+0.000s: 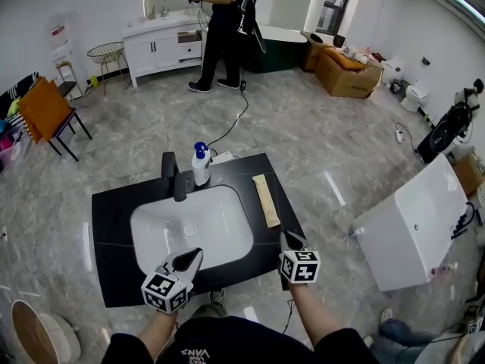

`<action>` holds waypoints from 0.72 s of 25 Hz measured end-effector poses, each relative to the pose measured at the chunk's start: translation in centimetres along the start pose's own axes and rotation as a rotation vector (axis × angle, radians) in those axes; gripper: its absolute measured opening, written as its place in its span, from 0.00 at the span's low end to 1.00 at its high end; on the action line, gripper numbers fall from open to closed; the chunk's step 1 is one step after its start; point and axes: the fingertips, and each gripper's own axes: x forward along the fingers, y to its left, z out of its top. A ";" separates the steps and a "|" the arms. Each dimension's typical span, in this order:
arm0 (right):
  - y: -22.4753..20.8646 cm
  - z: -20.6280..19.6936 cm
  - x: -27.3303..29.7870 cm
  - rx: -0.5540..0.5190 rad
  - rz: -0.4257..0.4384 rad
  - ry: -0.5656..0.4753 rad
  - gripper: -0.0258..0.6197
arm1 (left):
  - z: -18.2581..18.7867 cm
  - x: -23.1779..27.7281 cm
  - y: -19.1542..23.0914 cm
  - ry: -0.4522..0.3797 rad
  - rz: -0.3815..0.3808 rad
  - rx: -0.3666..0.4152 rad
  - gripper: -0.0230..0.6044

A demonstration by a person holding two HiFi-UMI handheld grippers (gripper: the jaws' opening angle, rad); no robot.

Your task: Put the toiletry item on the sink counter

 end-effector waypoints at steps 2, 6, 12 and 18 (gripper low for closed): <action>0.4 0.3 -1.9 0.006 0.014 -0.033 0.04 | -0.1 -0.3 -1.4 -0.002 -0.013 0.009 0.05; 1.0 0.2 -5.7 0.035 0.030 -0.091 0.04 | -0.7 -1.3 -3.9 -0.003 -0.030 0.015 0.05; 1.5 -1.5 -11.0 0.093 0.041 -0.136 0.04 | -1.6 -2.8 -7.4 -0.005 -0.058 0.021 0.05; 1.8 -4.0 -15.3 0.130 0.042 -0.153 0.04 | -2.7 -4.5 -10.6 0.004 -0.077 0.039 0.05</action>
